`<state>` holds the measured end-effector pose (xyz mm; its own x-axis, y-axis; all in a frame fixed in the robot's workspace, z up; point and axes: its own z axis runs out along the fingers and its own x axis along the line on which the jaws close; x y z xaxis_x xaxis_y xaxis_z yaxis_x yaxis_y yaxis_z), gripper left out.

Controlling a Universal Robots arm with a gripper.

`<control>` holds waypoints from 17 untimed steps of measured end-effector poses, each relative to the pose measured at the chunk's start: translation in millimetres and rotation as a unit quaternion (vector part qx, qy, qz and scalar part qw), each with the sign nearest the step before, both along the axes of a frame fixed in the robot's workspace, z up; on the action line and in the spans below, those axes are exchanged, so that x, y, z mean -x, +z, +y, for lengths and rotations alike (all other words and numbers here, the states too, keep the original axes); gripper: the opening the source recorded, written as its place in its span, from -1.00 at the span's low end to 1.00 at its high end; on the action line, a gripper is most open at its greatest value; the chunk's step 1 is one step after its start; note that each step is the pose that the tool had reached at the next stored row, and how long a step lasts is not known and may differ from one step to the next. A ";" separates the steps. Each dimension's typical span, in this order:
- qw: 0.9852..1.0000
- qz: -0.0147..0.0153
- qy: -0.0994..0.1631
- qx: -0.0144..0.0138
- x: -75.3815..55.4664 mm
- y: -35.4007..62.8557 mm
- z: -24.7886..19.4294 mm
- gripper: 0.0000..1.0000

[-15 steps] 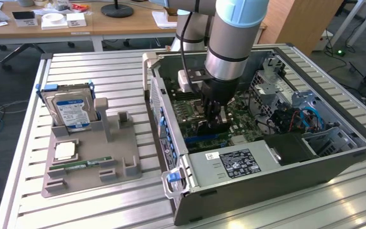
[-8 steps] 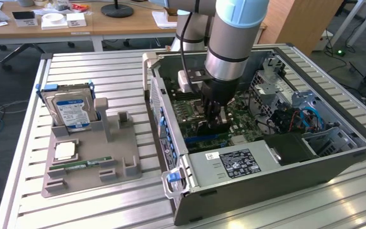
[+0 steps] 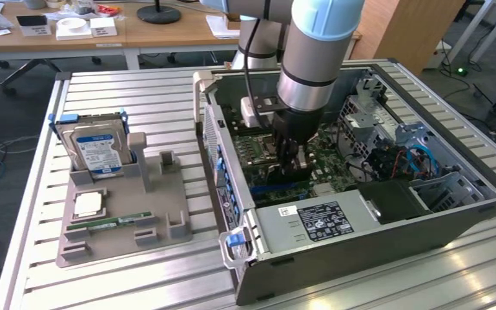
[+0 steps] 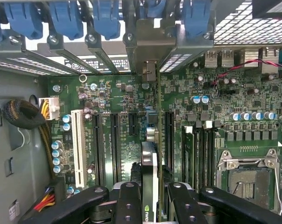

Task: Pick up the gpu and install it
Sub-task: 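Insert the gpu into the slot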

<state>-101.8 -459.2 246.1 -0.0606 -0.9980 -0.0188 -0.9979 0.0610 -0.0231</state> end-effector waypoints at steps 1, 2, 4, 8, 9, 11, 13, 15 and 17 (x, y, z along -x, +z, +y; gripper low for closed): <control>1.000 0.000 0.000 0.000 0.0 -0.3 0.0 -0.47; 1.000 0.000 0.000 0.000 0.1 -0.6 0.0 -0.47; 1.000 0.000 0.000 0.000 0.2 -1.1 0.0 -0.47; 1.000 0.000 0.000 0.000 0.4 -2.2 0.0 -0.47; 1.000 0.000 0.000 0.000 0.4 -2.2 0.0 -0.47; 1.000 0.000 0.000 0.000 0.4 -2.3 0.0 -0.47; 1.000 0.000 0.000 0.000 0.4 -2.3 0.0 -0.47; 1.000 0.000 0.000 0.000 0.4 -2.4 0.0 -0.47; 1.000 0.000 0.000 0.000 0.4 -2.4 0.0 -0.47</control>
